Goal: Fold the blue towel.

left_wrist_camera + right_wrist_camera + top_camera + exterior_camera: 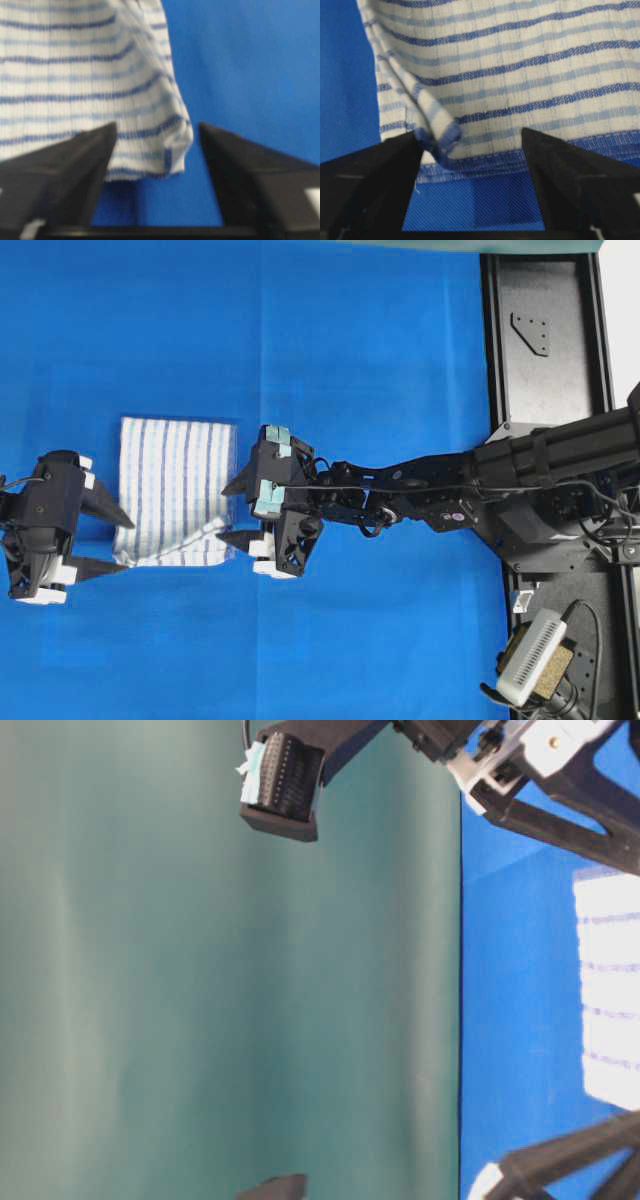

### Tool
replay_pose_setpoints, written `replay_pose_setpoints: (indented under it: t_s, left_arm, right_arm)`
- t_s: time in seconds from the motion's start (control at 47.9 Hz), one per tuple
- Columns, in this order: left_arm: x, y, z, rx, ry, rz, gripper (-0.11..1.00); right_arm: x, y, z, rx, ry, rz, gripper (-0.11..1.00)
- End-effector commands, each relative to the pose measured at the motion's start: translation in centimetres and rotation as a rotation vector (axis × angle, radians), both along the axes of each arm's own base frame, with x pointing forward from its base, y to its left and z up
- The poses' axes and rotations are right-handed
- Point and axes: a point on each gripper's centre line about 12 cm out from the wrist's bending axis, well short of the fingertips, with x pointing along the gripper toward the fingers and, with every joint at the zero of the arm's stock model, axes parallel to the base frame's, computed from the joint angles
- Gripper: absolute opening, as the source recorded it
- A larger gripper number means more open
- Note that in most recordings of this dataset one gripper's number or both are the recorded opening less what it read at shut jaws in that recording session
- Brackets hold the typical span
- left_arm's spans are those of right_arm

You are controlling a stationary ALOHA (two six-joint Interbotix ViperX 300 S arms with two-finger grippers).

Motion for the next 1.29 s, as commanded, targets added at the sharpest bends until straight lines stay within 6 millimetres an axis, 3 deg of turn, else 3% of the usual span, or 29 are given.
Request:
replay_pose_setpoints:
  t_s: [0.0,0.063,0.251,0.397,0.731,1.002,1.274]
  left_arm:
    - [0.0,-0.1,2.2,-0.004,-0.044,-0.007,0.77]
    - [-0.4,0.0,3.1,-0.001,-0.039,-0.011,0.84]
    - [-2.3,0.2,5.9,-0.002,-0.026,-0.022,0.70]
    - [-4.1,0.6,8.2,-0.014,-0.080,-0.023,0.69]
    - [-9.5,1.7,11.2,-0.040,-0.236,-0.023,0.69]
    - [-13.6,2.7,12.6,-0.055,-0.366,-0.020,0.69]
    - [-16.4,4.3,10.6,-0.048,-0.392,0.033,0.68]
  right_arm:
    - [0.0,0.2,2.4,0.004,-0.065,0.012,0.90]
    - [-0.5,0.2,3.5,0.007,-0.087,0.020,0.87]
    - [-3.3,0.0,7.3,-0.002,-0.183,0.053,0.85]
    - [-6.2,-0.5,9.6,-0.011,-0.261,0.064,0.84]
    - [-11.1,-1.0,12.4,-0.013,-0.383,0.094,0.84]
    - [-13.8,-1.3,12.5,-0.075,-0.423,0.141,0.84]
    - [-17.0,-2.8,9.6,-0.114,-0.481,0.066,0.84]
